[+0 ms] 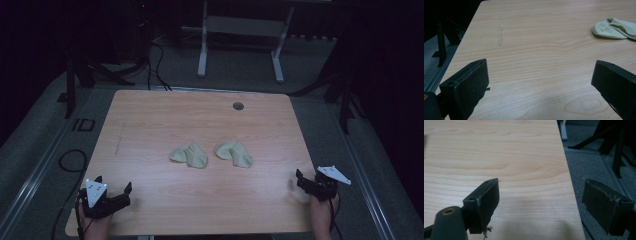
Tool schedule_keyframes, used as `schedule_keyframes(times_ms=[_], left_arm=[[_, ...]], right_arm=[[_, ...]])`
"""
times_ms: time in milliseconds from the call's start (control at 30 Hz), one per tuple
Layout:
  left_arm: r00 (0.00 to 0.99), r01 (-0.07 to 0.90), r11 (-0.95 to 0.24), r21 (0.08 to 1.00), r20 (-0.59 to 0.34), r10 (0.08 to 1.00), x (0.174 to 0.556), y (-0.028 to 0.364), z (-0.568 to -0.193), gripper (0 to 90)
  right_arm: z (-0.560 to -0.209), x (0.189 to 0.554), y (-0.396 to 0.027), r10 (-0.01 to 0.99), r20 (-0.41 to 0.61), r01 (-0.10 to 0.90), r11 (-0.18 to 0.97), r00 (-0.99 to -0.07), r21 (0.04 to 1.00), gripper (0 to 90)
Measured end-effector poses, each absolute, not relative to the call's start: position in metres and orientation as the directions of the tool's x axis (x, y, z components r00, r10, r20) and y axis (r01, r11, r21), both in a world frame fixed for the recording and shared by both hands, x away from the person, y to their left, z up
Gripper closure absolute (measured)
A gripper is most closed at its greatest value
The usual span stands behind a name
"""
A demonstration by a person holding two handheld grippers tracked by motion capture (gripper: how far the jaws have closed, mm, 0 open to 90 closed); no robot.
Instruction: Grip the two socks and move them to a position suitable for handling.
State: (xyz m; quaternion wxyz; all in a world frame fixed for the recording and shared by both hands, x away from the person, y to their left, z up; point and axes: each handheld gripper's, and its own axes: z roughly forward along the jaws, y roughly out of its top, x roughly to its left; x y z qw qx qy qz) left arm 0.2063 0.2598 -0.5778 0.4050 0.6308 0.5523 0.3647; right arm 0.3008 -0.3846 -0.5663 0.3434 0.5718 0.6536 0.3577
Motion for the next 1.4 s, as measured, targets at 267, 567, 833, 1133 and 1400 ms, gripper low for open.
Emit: schedule_keyframes(times_ms=[267,567,833,1133,1400], left_arm=[[0.131,0.402,-0.064,0.913,0.012,0.991,0.206,0.26,-0.578,1.1],[0.14,0.402,-0.066,0.913,0.01,0.99,0.204,0.256,-0.576,1.1],[0.132,0.42,-0.061,0.906,0.005,0.991,0.204,0.254,-0.577,1.3],[0.168,0.419,-0.077,0.905,0.006,0.986,0.204,0.247,-0.576,1.3],[0.176,0.419,-0.075,0.905,0.0,0.984,0.203,0.247,-0.576,1.3]], right_arm=[[-0.566,0.307,-0.385,0.99,-0.013,0.539,0.086,-0.138,0.838,14.4],[-0.561,0.313,-0.378,0.981,0.022,0.556,0.091,-0.193,0.826,14.4],[-0.55,0.325,-0.366,0.956,0.092,0.582,0.093,-0.28,0.808,13.6],[-0.545,0.333,-0.342,0.931,0.05,0.57,0.178,-0.362,0.802,13.1],[-0.535,0.343,-0.324,0.907,0.062,0.565,0.205,-0.416,0.799,13.3]])
